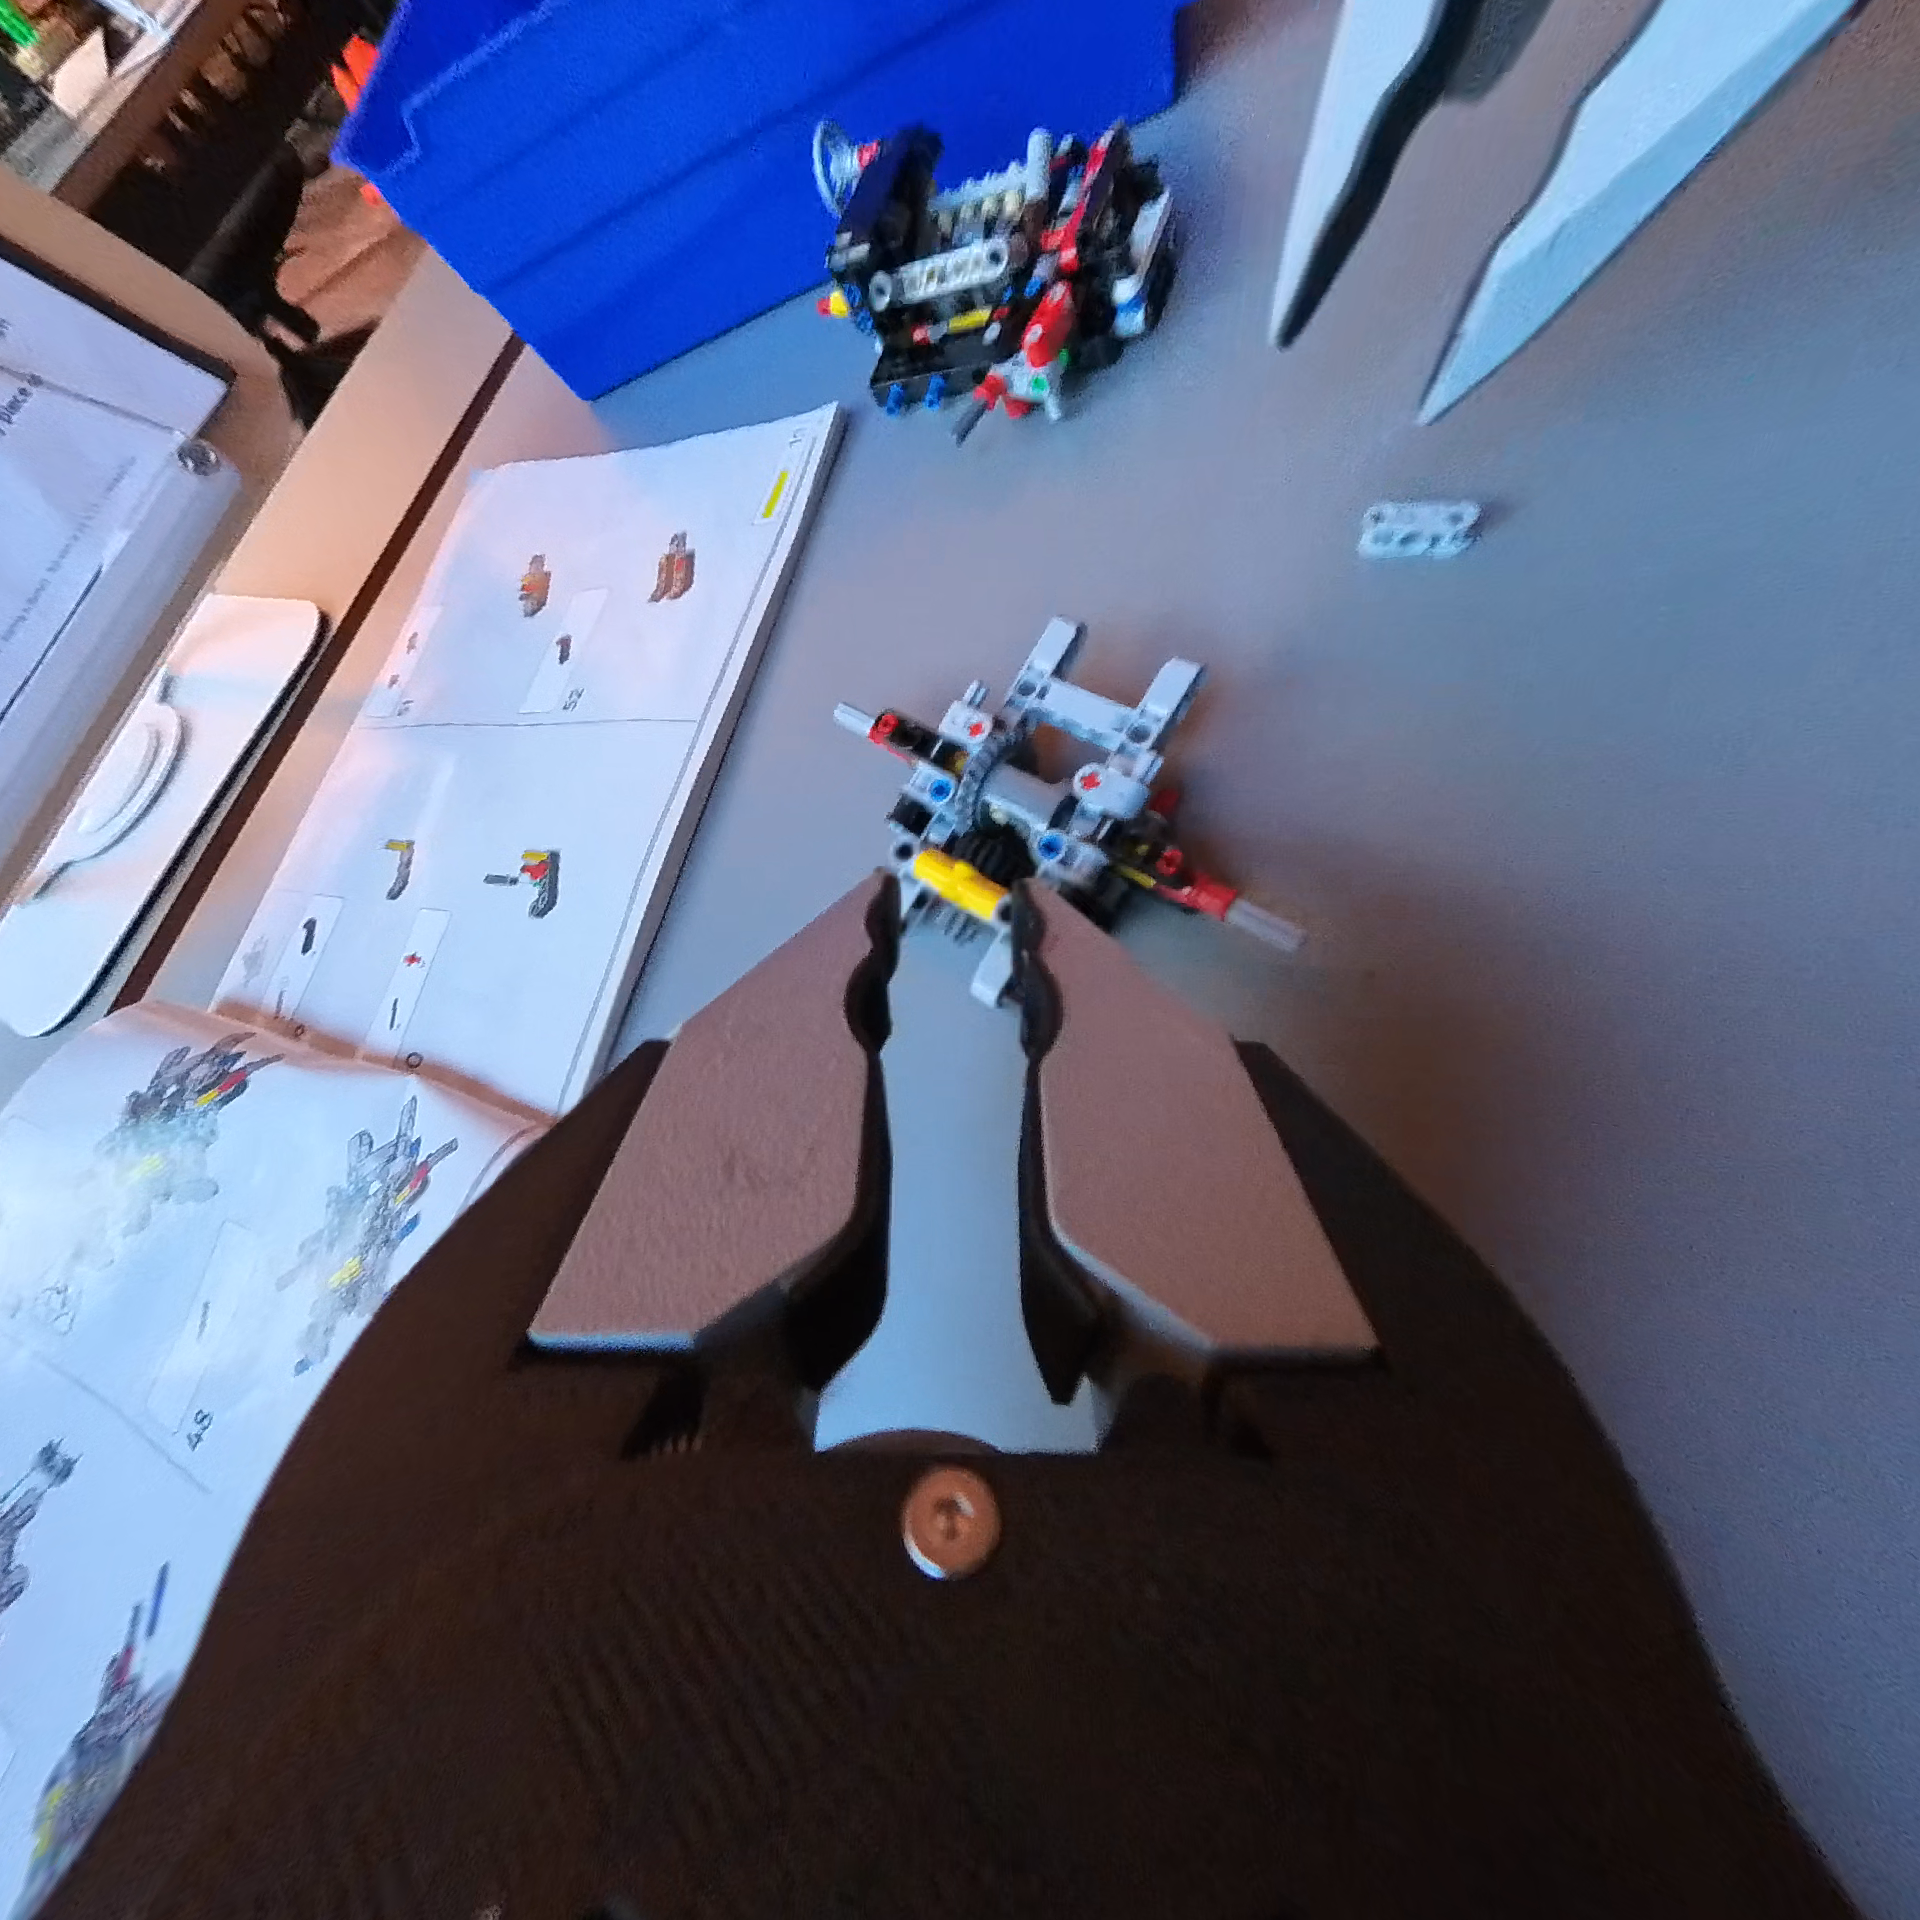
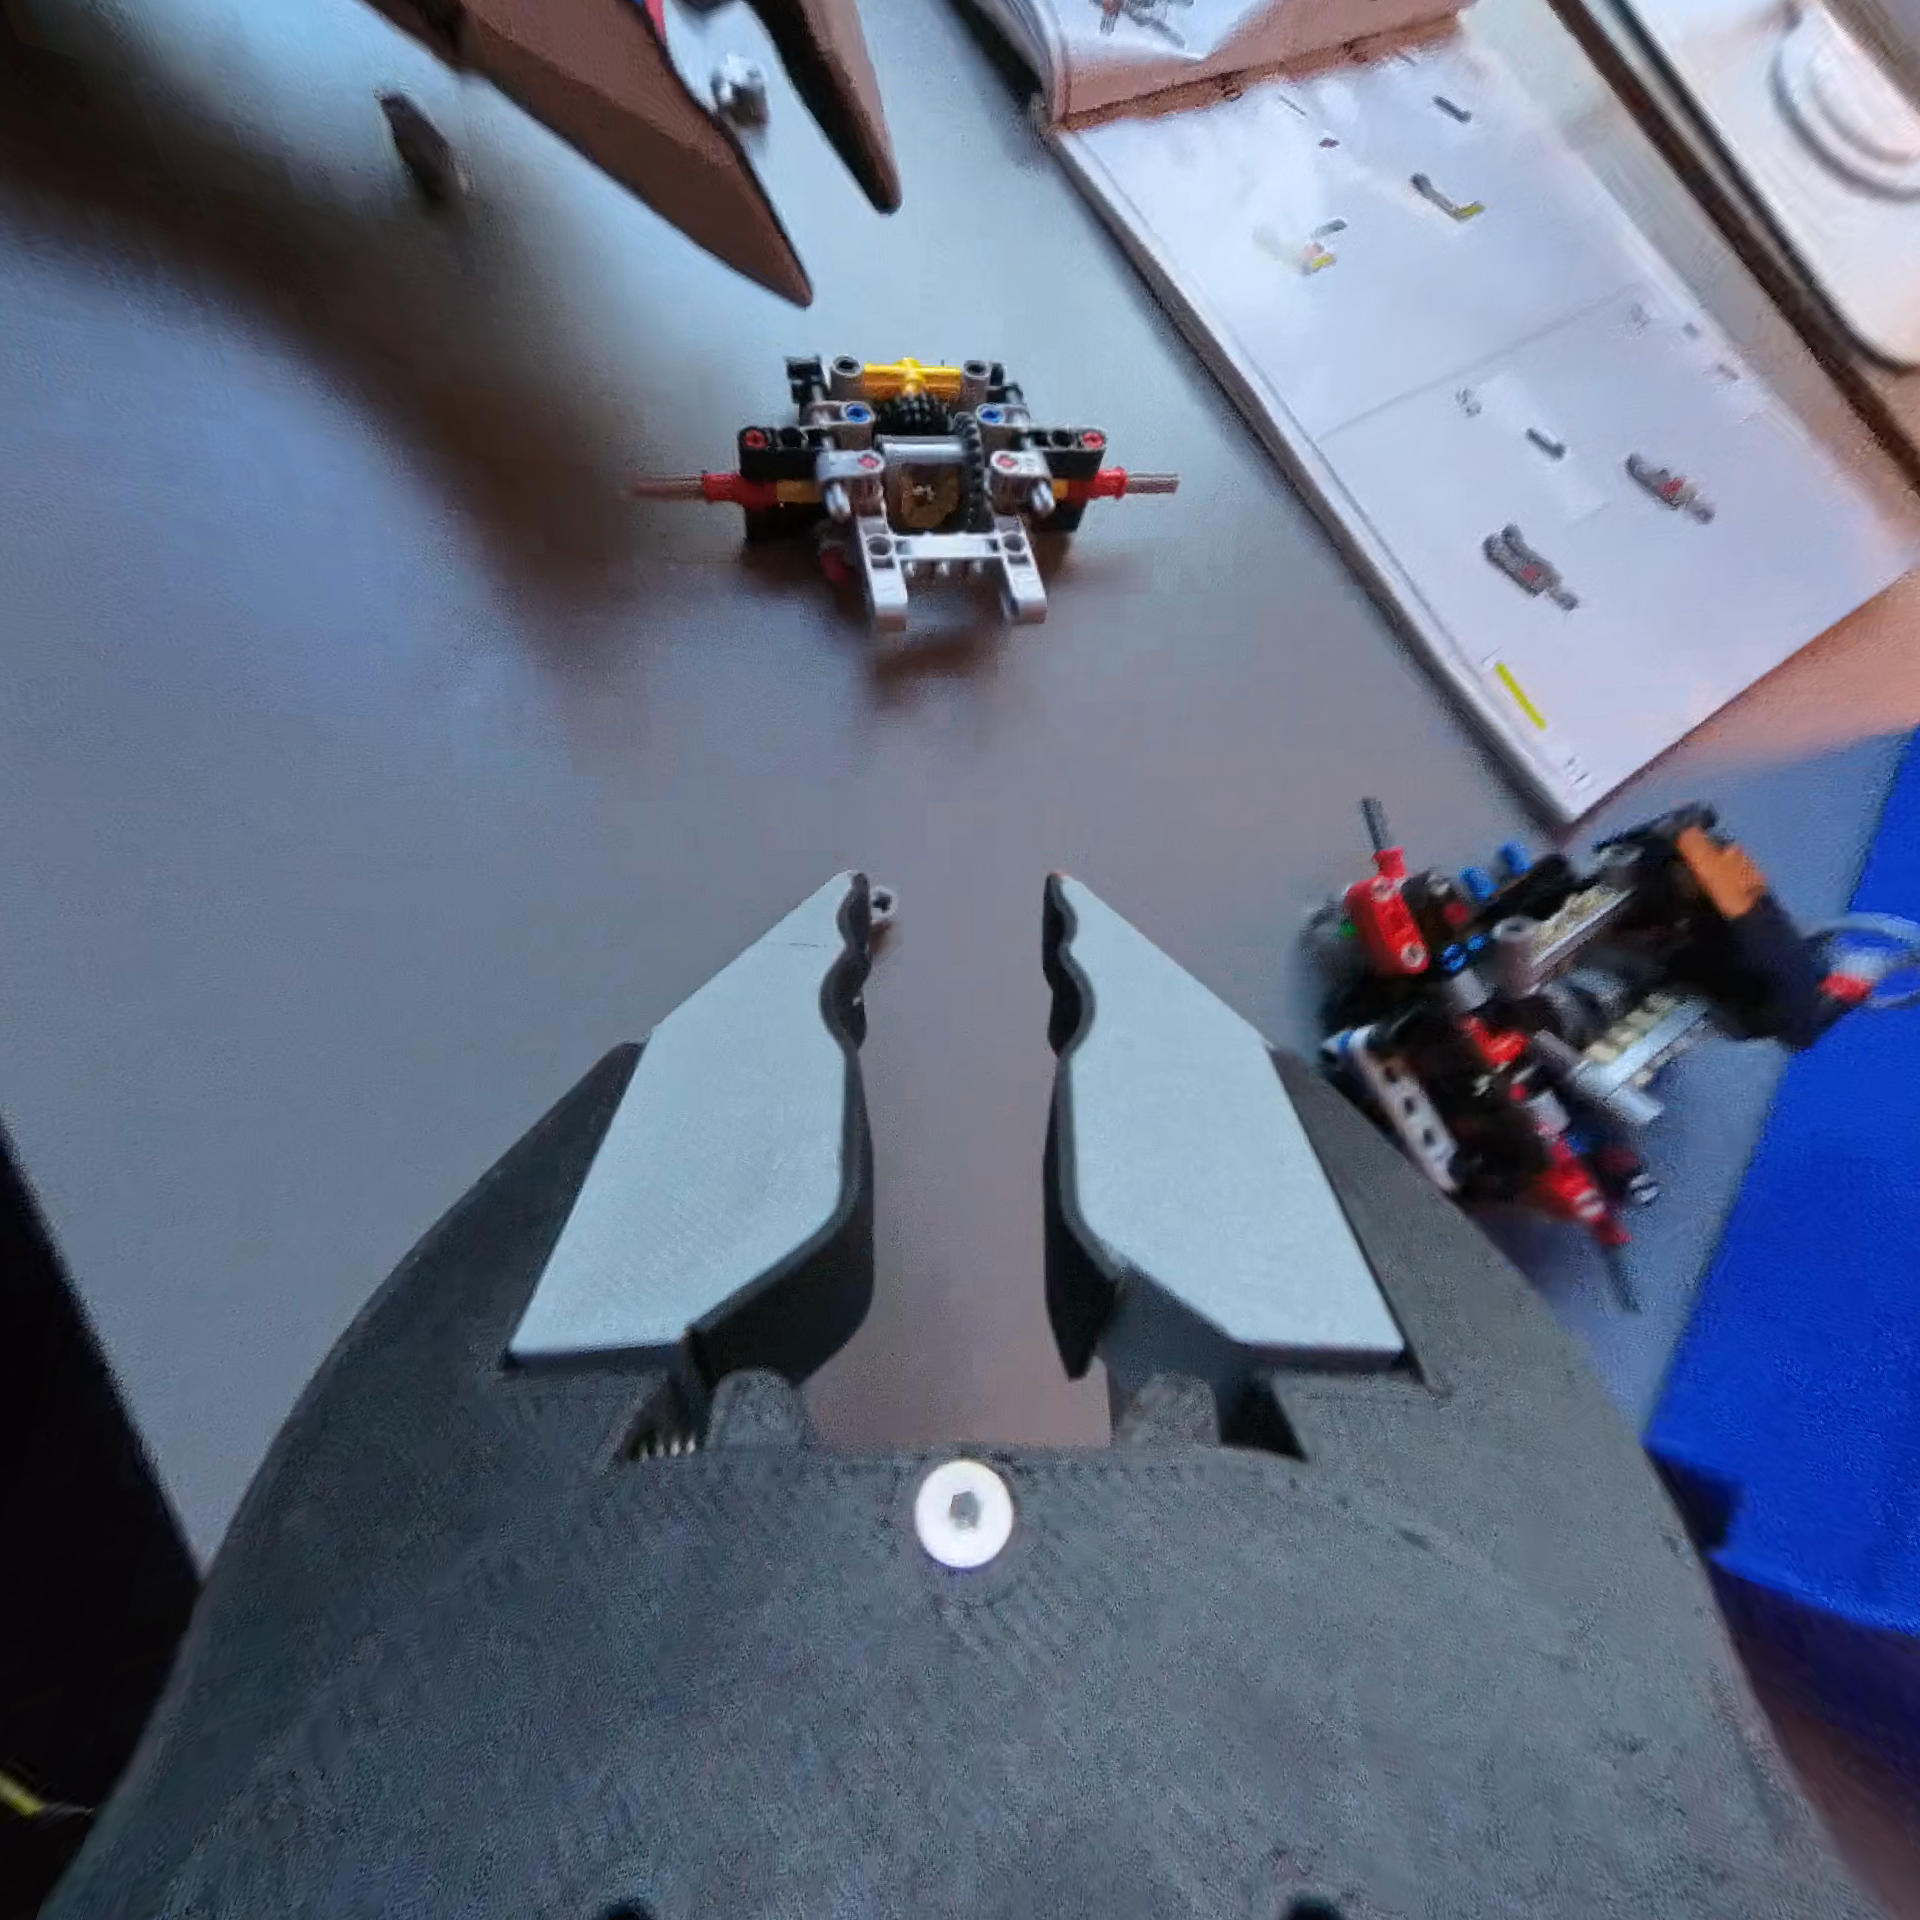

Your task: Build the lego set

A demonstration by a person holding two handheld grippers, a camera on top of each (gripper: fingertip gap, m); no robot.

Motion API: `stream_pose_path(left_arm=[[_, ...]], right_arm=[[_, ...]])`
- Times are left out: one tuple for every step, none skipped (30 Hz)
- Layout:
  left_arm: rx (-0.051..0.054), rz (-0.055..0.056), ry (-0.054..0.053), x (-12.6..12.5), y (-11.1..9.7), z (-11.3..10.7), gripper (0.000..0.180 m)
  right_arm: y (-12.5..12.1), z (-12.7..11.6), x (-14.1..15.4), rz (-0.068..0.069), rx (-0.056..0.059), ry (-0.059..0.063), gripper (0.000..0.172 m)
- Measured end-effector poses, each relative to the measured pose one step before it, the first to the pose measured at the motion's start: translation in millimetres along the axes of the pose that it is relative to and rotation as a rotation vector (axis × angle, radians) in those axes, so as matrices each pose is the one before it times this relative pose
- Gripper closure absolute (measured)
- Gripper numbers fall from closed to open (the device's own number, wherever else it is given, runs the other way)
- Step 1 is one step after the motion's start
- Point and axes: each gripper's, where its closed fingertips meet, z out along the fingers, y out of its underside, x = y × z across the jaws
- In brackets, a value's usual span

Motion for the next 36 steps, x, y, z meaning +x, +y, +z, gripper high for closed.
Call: stream_pose_path(left_arm=[[0.0293, -0.0025, 0.0155, 5.21, -6.81, -1.29, 0.162], [0.0308, 0.0035, 0.0135, 6.80, -7.53, -0.74, 0.164], [0.0241, 0.0115, 0.0097, 7.13, -6.82, 0.06, 0.165], [0.0170, 0.0218, 0.0017, 6.29, -6.14, 0.35, 0.167], [0.0148, 0.0294, -0.0069, 4.82, -5.90, 0.19, 0.167], [0.0155, 0.0312, -0.0090, 4.05, -5.59, -0.28, 0.167], [0.0161, 0.0267, -0.0036, 4.19, -5.10, -0.47, 0.167], [0.0160, 0.0207, 0.0012, 4.41, -4.43, -0.69, 0.168], [0.0131, 0.0184, 0.0031, 3.90, -3.54, -0.82, 0.169], [0.0063, 0.0164, 0.0010, 2.88, -2.07, -0.52, 0.170], [-0.0002, 0.0128, 0.0007, 2.19, -0.86, -0.14, 0.170], [-0.0043, 0.0090, 0.0047, 2.07, 0.26, 0.33, 0.170], [-0.0060, 0.0067, 0.0058, 1.79, 0.77, 0.62, 0.170], [-0.0080, 0.0059, 0.0020, 1.08, 1.37, 0.39, 0.171], [-0.0092, 0.0078, 0.0001, 0.40, 1.51, 0.19, 0.170], [-0.0040, 0.0091, -0.0045, -0.42, 0.73, -0.19, 0.170], [0.0000, 0.0015, -0.0067, -1.36, 0.27, -0.31, 0.170], [0.0011, -0.0076, 0.0003, -0.90, 0.30, -0.32, 0.170], [0.0000, -0.0137, 0.0039, -0.87, 0.57, -0.26, 0.171], [-0.0002, -0.0152, 0.0012, -1.39, 0.84, -0.24, 0.171], [0.0006, -0.0140, 0.0002, -1.59, 0.90, -0.15, 0.171], [-0.0026, -0.0128, 0.0021, -1.19, 1.37, 0.22, 0.171], [-0.0063, -0.0097, -0.0028, -1.67, 1.84, 0.22, 0.172], [-0.0081, -0.0045, -0.0062, -2.01, 2.27, 0.56, 0.173], [-0.0087, -0.0027, -0.0065, -1.99, 2.43, 0.85, 0.174], [-0.0075, -0.0045, -0.0031, -1.34, 2.48, 0.99, 0.175], [-0.0077, -0.0057, 0.0015, -0.49, 2.21, 1.09, 0.175], [-0.0070, -0.0046, 0.0019, -0.33, 1.75, 0.88, 0.175], [-0.0032, -0.0014, 0.0014, 0.17, 0.86, 0.50, 0.175], [0.0004, 0.0009, -0.0018, -0.18, -0.04, 0.29, 0.175], [-0.0002, 0.0017, -0.0004, 0.32, -0.06, 0.28, 0.176], [-0.0019, 0.0016, 0.0002, 0.48, 0.12, 0.21, 0.176], [-0.0002, 0.0031, 0.0010, 0.84, -0.45, 0.08, 0.176], [0.0015, 0.0044, 0.0014, 0.98, -0.60, 0.10, 0.176], [0.0015, 0.0049, 0.0010, 1.18, -0.64, 0.09, 0.176], [-0.0015, 0.0056, 0.0013, 1.14, -0.30, 0.25, 0.176]], right_arm=[[2.40, -4.10, -1.12, 0.0458, 0.0344, -0.0221, 0.141], [1.14, -3.09, -1.16, 0.0311, 0.0354, -0.0164, 0.141], [1.05, -1.99, -1.04, 0.0185, 0.0283, -0.0105, 0.141], [1.55, -0.71, 0.28, 0.0079, 0.0174, 0.0010, 0.141], [1.73, 0.56, 1.56, -0.0007, 0.0108, 0.0124, 0.141], [1.04, 1.33, 2.14, -0.0053, 0.0109, 0.0182, 0.140], [-0.12, 1.65, 2.61, -0.0067, 0.0146, 0.0238, 0.139], [-1.52, 1.42, 4.12, -0.0090, 0.0221, 0.0350, 0.139], [-2.21, 0.78, 6.35, -0.0125, 0.0307, 0.0525, 0.139], [-2.83, 0.25, 7.68, -0.0098, 0.0344, 0.0598, 0.140], [-3.50, -0.75, 7.51, -0.0085, 0.0221, 0.0514, 0.141], [-4.99, -1.10, 6.94, -0.0070, 0.0272, 0.0431, 0.140], [-4.51, -0.81, 5.20, -0.0037, 0.0302, 0.0309, 0.140], [-2.63, 0.28, 3.37, -0.0004, 0.0229, 0.0175, 0.140], [-0.70, 1.12, 0.72, 0.0026, 0.0091, 0.0001, 0.141], [1.29, 1.47, -0.61, 0.0073, -0.0086, -0.0114, 0.143], [1.97, 1.68, -0.43, 0.0100, -0.0146, -0.0117, 0.143], [1.82, 1.46, -0.01, 0.0112, -0.0132, -0.0107, 0.142], [1.16, 0.87, 0.23, 0.0135, -0.0076, -0.0106, 0.142], [0.28, 0.10, 0.30, 0.0157, -0.0006, -0.0110, 0.142], [-0.53, -0.58, 0.21, 0.0181, 0.0066, -0.0135, 0.143], [-1.06, -1.57, -0.45, 0.0258, 0.0112, -0.0182, 0.145], [-1.13, -2.20, -1.56, 0.0353, 0.0119, -0.0241, 0.146], [-0.72, -2.40, -2.68, 0.0457, 0.0074, -0.0266, 0.146], [1.21, -2.29, -4.45, 0.0540, -0.0048, -0.0322, 0.145], [3.41, -2.04, -5.51, 0.0561, -0.0175, -0.0298, 0.142], [4.96, -1.93, -5.80, 0.0505, -0.0241, -0.0197, 0.140], [5.83, -1.93, -6.08, 0.0387, -0.0260, -0.0089, 0.140], [6.30, -1.98, -6.22, 0.0237, -0.0262, -0.0003, 0.139], [6.38, -1.78, -5.16, 0.0121, -0.0280, 0.0132, 0.139], [6.34, -1.29, -3.44, 0.0065, -0.0304, 0.0251, 0.140], [5.84, -0.58, -3.37, 0.0039, -0.0320, 0.0218, 0.140], [4.35, 0.43, -3.98, 0.0035, -0.0273, 0.0133, 0.140], [2.08, 1.16, -4.81, 0.0032, -0.0162, 0.0027, 0.139], [0.44, 2.13, -4.50, 0.0024, -0.0083, 0.0003, 0.139], [0.30, 2.91, -2.31, -0.0012, -0.0108, 0.0076, 0.139]])
